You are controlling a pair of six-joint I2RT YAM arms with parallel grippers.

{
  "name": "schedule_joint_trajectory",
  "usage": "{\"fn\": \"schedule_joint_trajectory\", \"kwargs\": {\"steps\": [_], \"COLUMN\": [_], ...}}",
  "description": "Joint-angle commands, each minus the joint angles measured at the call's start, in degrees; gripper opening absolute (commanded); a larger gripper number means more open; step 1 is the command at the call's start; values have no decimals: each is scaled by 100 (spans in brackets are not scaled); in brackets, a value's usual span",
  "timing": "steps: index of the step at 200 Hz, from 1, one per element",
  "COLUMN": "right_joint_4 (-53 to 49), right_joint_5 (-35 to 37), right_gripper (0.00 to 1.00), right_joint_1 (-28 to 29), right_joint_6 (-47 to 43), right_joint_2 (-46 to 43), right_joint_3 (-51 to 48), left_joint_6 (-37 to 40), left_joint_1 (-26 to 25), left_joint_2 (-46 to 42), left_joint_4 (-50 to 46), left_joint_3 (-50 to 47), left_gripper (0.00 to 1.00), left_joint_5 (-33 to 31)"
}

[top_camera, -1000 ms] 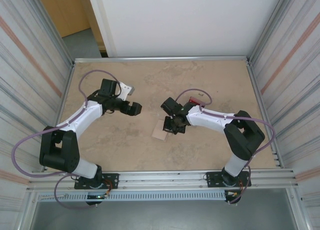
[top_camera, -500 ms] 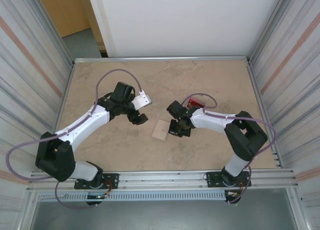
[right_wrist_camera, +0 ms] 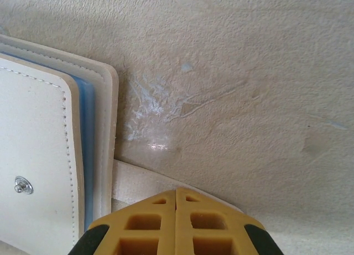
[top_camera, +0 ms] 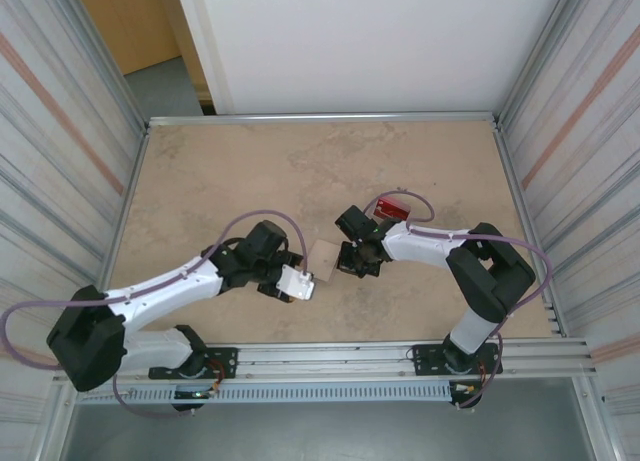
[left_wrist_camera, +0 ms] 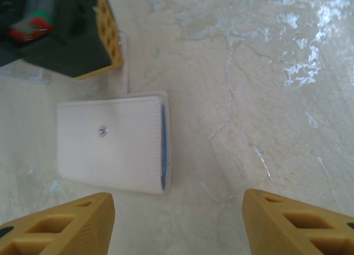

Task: Put the credit cards into the card holder
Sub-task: Open the card holder at the center of the table.

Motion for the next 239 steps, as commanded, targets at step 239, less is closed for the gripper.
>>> {"fn": "schedule_joint_trajectory", "kwargs": {"steps": [239], "right_joint_4": [321], "right_joint_5": [100], "right_gripper": [0], "right_joint_1": [73], "right_joint_6": [153], "right_joint_2": [53], "right_joint_3": [-382], "left_joint_6": [-148], "left_joint_1": [323], "left_joint_2": [1610], "left_joint_4": [2980], "left_joint_3": [54], "left_gripper": [44], "left_joint_5": [-725]}}
